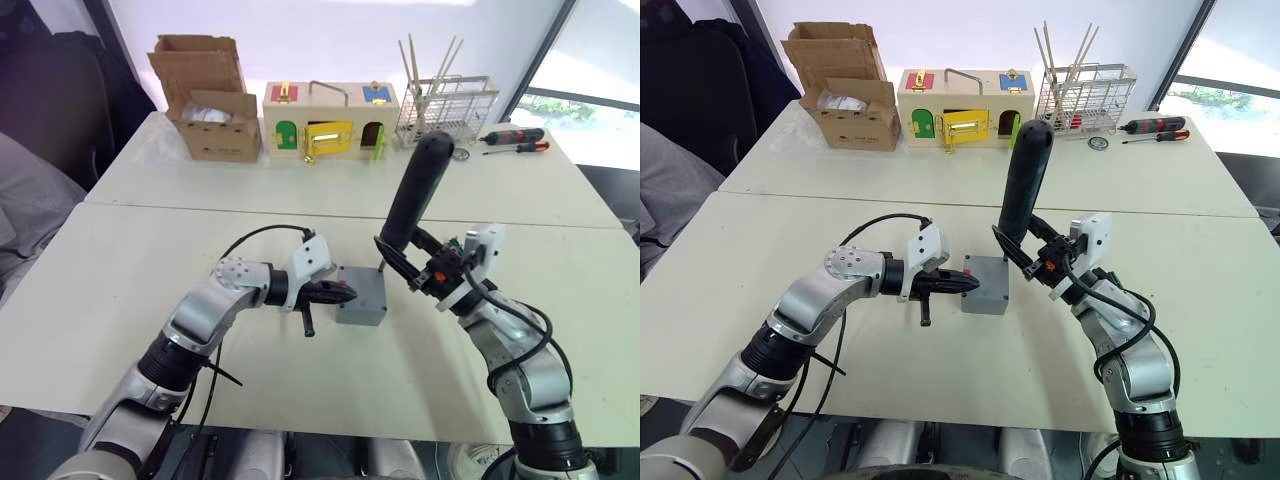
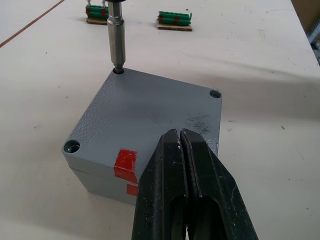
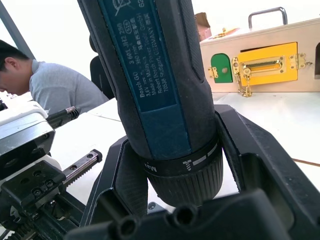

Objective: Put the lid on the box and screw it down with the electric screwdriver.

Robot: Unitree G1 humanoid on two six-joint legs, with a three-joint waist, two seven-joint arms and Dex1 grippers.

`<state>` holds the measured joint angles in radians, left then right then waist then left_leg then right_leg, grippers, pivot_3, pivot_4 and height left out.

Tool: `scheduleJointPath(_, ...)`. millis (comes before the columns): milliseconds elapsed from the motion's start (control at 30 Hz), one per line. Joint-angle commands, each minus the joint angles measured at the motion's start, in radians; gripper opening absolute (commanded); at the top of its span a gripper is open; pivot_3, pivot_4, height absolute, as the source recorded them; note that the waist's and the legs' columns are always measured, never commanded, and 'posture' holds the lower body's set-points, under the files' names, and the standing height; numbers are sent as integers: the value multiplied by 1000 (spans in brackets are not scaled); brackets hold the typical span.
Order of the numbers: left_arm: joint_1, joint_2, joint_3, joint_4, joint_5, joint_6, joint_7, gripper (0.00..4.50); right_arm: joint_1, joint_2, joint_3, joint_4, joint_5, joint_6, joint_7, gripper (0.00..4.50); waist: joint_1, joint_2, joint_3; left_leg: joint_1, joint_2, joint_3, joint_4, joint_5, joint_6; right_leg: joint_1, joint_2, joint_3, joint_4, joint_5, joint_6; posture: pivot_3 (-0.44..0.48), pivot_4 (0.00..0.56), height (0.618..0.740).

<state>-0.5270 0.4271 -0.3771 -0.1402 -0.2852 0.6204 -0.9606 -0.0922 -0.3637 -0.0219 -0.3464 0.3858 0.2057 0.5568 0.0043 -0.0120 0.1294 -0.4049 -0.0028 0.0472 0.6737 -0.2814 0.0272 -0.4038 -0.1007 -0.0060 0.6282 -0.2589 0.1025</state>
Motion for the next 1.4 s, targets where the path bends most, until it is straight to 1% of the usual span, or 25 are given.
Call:
scheduleJointPath(33,10,8,-20,-3,17,7,-2,0,60,7,70,114,-44,43,11,1827,0,-1,-1,1,0,0,-1,0,0,0,0,0,0,0,0,0,150,731)
scheduleJointPath(100,11,8,-20,-4,18,6,-2,0,63,8,71,124,-51,40,10,1827,0,-2,-2,5,-1,0,-6,1,-1,2,-1,0,-3,0,-1,0,150,731)
scheduleJointPath(200,12,8,-21,-3,22,5,-2,0,57,9,74,134,-54,40,7,1827,-2,-2,-3,15,-1,0,-12,0,-1,12,-1,0,-10,-1,-1,0,150,731)
scheduleJointPath(400,12,6,-23,1,31,1,-3,0,39,25,70,150,-44,61,-11,1827,-17,-3,-4,15,-1,0,-13,0,-2,12,-2,0,-13,0,-1,0,150,731)
scheduleJointPath(500,15,5,-27,3,36,-3,-2,0,31,37,65,155,-37,63,-16,1827,-17,-3,-4,15,-1,0,-13,-1,-3,12,-2,0,-14,0,-2,0,150,731)
scheduleJointPath(1100,21,0,-31,0,38,-3,1,0,25,27,66,139,-41,59,-9,1827,-17,-3,-4,15,-1,0,-18,-2,-5,10,-2,0,-16,0,-2,0,150,731)
scheduleJointPath(1300,25,-2,-39,7,43,-9,-3,0,-17,18,42,93,-20,79,-16,1827,-17,-2,-3,15,-1,0,-21,-1,-5,9,-2,0,-17,0,-2,0,150,731)
scheduleJointPath(1367,29,2,-43,11,48,-19,-6,0,-58,3,12,18,7,121,-38,1827,-17,0,-2,15,-1,0,-22,-1,-5,8,-2,0,-18,-1,-2,0,150,731)
scheduleJointPath(1400,33,3,-44,11,48,-22,-7,0,-93,1,-16,-40,48,166,-64,1827,-17,1,-1,14,-1,0,-23,-1,-4,8,-2,0,-18,-1,-2,0,150,731)
